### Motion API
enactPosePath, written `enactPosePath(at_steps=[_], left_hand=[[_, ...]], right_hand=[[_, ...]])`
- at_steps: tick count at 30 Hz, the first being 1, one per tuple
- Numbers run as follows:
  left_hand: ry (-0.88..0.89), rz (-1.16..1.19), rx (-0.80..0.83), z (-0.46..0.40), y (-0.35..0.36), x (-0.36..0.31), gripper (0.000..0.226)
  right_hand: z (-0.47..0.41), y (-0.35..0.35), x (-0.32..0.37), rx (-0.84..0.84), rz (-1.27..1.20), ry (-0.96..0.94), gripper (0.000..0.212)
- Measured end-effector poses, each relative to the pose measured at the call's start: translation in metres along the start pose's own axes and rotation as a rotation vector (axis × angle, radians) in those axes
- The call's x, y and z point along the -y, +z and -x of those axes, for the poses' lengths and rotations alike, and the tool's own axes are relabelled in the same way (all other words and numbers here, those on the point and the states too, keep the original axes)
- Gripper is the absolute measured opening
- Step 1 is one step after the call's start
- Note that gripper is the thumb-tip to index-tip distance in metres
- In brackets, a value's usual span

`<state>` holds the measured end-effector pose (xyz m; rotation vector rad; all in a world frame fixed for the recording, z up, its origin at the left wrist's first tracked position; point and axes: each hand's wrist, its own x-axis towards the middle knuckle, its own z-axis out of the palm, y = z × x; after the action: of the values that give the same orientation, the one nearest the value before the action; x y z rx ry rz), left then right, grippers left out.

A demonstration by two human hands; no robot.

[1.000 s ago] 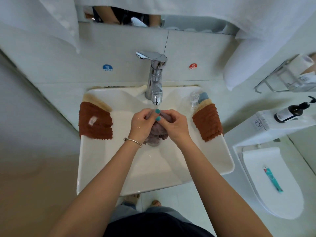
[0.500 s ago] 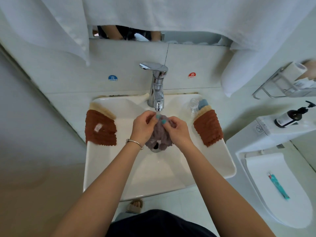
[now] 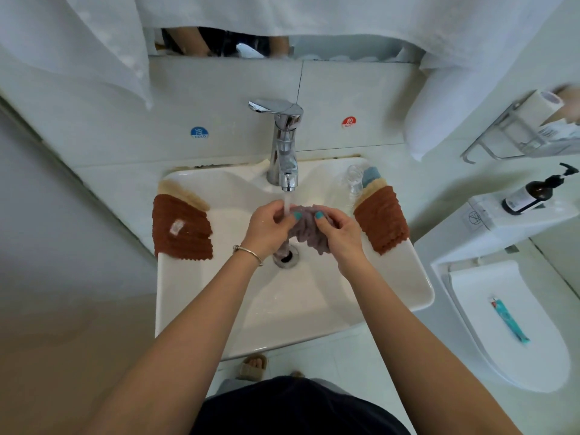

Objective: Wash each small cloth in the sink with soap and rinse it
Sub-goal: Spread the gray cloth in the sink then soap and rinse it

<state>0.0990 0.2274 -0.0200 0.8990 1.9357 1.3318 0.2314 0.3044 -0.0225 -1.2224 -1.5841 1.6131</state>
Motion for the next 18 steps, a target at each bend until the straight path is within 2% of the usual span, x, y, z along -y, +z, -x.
enactPosePath(at_steps=[5,9,12,16,18], left_hand=[[0.010,0.188,-0.154,0.013,-0.024,0.013,0.006],[0.047,0.218,-0.185,0.019,-0.021,0.016,0.006],[0.060,0.218,-0.179,0.015,-0.004,0.003,0.012],[0.071,0.228,-0.181,0.012,0.001,-0.007,0.012],[0.069,0.171,-0.215,0.009,-0.001,-0.004,0.010]], right_hand=[[0.002,0.030,0.014,0.097,-0.008,-0.067,0.005],[0.003,0.039,0.009,0.039,-0.002,-0.150,0.006],[0.006,0.033,-0.005,-0.008,-0.073,-0.099,0.012],[0.007,0.034,-0.005,0.130,-0.091,0.006,0.015],[0.003,0.037,0.000,0.153,-0.038,-0.012,0.012]])
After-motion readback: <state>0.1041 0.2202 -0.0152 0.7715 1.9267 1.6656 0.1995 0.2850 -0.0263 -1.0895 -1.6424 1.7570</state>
